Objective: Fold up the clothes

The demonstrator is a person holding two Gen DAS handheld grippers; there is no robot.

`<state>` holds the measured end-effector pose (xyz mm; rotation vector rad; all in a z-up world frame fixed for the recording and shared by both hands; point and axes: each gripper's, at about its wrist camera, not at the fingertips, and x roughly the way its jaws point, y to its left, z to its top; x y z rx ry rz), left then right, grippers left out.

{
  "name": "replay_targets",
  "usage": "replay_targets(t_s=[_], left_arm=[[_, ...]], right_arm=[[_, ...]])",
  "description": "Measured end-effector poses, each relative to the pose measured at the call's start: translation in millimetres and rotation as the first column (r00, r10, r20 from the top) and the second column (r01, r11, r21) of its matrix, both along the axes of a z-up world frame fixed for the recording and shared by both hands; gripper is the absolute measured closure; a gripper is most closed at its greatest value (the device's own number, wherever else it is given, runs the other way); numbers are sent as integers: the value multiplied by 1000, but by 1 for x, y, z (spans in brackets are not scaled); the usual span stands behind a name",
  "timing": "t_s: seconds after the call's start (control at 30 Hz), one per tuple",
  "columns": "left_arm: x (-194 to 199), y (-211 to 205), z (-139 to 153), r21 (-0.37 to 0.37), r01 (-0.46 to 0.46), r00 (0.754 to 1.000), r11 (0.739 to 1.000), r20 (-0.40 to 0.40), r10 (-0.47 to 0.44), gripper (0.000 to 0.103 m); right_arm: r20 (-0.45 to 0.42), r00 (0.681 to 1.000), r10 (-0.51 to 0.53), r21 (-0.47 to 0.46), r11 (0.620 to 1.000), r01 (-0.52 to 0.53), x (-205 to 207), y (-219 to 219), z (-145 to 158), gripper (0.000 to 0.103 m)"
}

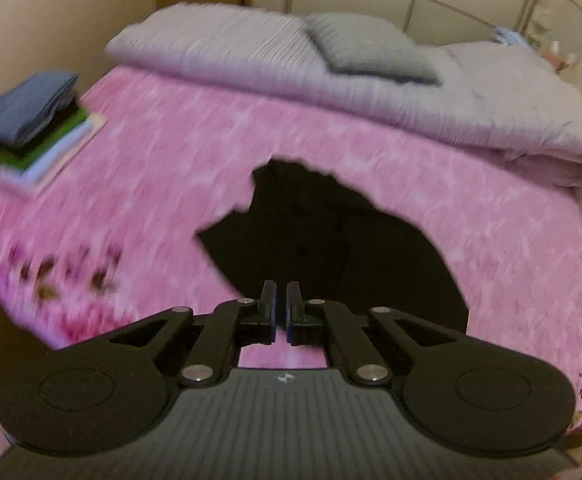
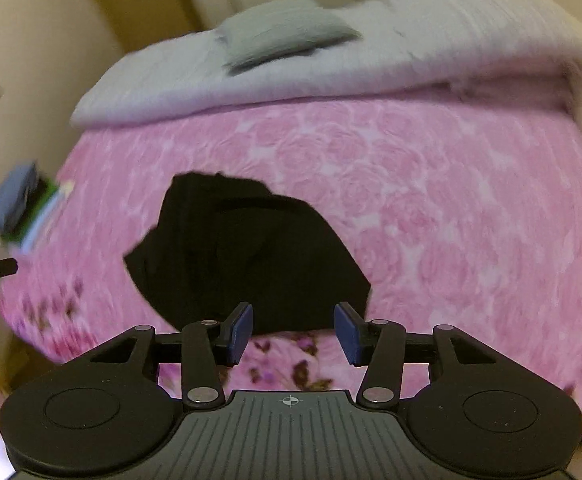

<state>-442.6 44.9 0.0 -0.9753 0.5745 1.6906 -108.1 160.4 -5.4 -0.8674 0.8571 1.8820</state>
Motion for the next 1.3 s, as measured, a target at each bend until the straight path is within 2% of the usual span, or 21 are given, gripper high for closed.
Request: replay_targets(t_s=[0.1, 0.3, 0.6, 0.93, 1.3], left_arm=[[15, -26, -2, 1, -2, 1000, 1000, -5, 2, 103], [44, -77, -7, 5, -7, 1000, 1000, -15, 7, 100], [88, -153, -14, 9, -12, 999, 1000, -30, 12, 96], [99, -154, -11, 17, 8, 999, 1000, -53, -8, 93], [58, -111, -28, 5, 46, 999, 999, -11, -46, 91]], right_arm=[[42, 995, 87, 40, 995, -88, -7, -36, -7, 54], [50, 978, 204, 53, 977, -206, -12, -84, -28, 54], [67, 964, 256, 75, 963, -260, 5, -128, -31, 54], [73, 960, 270, 85, 958, -275, 6, -139, -29, 54], [79, 969, 234, 63, 969, -239, -21, -111, -37, 54]])
